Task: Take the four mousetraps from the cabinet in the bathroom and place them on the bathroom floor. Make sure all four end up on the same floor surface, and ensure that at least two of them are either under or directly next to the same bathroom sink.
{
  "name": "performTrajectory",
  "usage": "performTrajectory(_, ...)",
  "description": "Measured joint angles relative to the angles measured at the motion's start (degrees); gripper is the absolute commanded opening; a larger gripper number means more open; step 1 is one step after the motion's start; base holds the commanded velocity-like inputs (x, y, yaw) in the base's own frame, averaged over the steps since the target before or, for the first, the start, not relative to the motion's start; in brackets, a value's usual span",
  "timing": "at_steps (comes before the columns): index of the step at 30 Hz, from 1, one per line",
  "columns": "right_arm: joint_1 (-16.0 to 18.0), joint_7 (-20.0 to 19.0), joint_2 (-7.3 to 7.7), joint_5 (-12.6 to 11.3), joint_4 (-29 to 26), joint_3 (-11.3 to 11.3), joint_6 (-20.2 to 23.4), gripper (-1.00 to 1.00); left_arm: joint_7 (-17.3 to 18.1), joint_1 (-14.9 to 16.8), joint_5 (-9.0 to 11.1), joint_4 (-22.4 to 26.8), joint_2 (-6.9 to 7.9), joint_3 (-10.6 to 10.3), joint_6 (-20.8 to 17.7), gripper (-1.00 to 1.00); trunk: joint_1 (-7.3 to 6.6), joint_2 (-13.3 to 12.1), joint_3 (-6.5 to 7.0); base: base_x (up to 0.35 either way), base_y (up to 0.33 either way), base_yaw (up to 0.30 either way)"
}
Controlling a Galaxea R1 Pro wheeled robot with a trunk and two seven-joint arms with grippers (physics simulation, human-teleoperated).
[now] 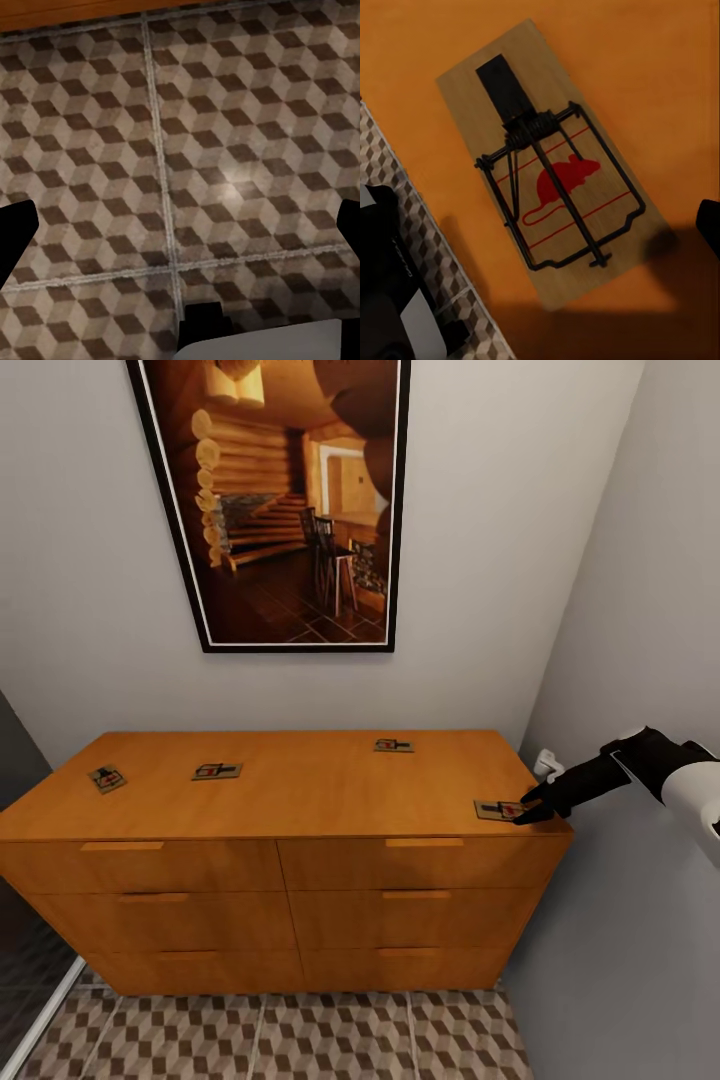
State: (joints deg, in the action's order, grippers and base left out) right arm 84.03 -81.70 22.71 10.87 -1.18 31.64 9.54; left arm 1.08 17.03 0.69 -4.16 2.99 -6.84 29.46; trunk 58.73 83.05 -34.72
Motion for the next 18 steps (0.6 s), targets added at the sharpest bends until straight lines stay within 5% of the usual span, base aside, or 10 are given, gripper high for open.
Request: performTrajectory(18, 0.02, 1.60, -0.08, 0.00, -0.06, 0.07, 0.03, 1.00, 0.01, -0.01, 0.00, 0.01, 0.00, 0.04, -0.03, 1.00, 0.00, 0.00, 0.01, 0.000, 0.000, 0.000)
